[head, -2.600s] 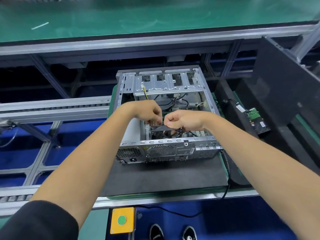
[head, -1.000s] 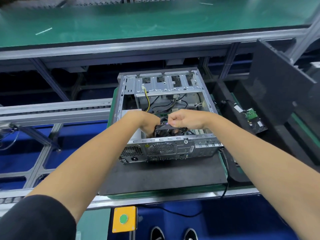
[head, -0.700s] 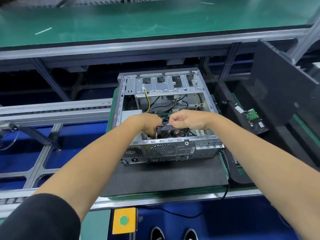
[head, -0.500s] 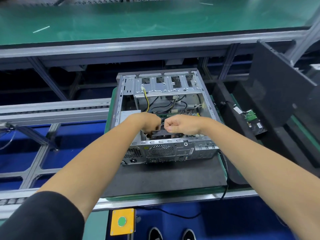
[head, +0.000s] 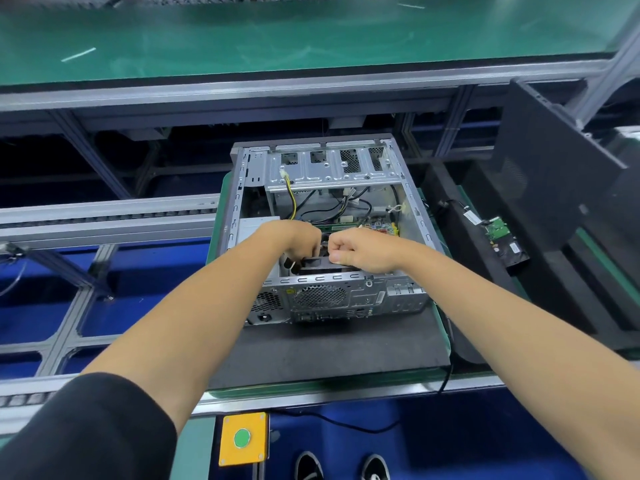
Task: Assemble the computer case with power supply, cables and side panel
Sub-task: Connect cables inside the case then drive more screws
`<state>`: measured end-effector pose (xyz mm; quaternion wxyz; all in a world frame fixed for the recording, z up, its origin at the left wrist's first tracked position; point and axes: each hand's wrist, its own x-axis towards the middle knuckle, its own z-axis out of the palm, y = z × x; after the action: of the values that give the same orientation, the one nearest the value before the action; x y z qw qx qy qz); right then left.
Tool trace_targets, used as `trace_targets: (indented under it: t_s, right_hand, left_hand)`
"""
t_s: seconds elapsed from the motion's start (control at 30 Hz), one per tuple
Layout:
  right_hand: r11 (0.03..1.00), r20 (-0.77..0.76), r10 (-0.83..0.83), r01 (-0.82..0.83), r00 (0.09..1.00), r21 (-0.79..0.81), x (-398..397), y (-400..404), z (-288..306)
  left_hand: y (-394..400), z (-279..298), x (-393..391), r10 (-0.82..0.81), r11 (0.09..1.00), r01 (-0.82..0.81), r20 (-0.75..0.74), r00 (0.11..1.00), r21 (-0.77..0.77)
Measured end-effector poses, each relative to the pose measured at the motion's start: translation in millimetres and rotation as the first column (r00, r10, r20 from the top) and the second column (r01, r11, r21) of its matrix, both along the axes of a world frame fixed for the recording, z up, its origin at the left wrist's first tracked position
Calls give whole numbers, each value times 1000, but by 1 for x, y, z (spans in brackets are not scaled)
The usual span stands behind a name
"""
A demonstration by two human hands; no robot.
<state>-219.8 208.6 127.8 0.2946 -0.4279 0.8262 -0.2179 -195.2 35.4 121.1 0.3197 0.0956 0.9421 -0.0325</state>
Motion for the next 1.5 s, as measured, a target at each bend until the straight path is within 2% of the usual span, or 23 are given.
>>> trace_targets:
  t_s: [0.27,0.4,0.53,0.7,0.97,1.3,1.43,1.5]
  right_hand:
    - [999,136,46,-44,990,-15,7,-7,5]
    - [998,124,70,-70,990,-6,7,-14,1]
    - [991,115,131,-134,985,18,7,-20,1]
    - [990,194,126,-137,973,41,7,-21,4]
    - [992,218,89,-106,972,67,4,-19,9]
    - [994,306,-6,-28,952,106,10,-13,11]
    - [978,243,0,-50,970,200,13,-17,11]
    - [977,265,-16,-41,964,209,14,-18,12]
  left_hand:
    - [3,1,4,114,990,-113,-12,993,84]
    - [-2,16,9,183,950,-169,-31,983,263]
    - [-19,35,22,185,893,-206,92,978,401]
    - [-20,36,33,156,940,-199,171,973,276]
    - [-20,43,40,181,896,-234,171,969,378]
    - [-6,47,37,189,946,-231,192,963,227]
    - [6,49,38,167,961,-209,219,961,184]
    - [7,49,38,151,966,-191,220,964,175]
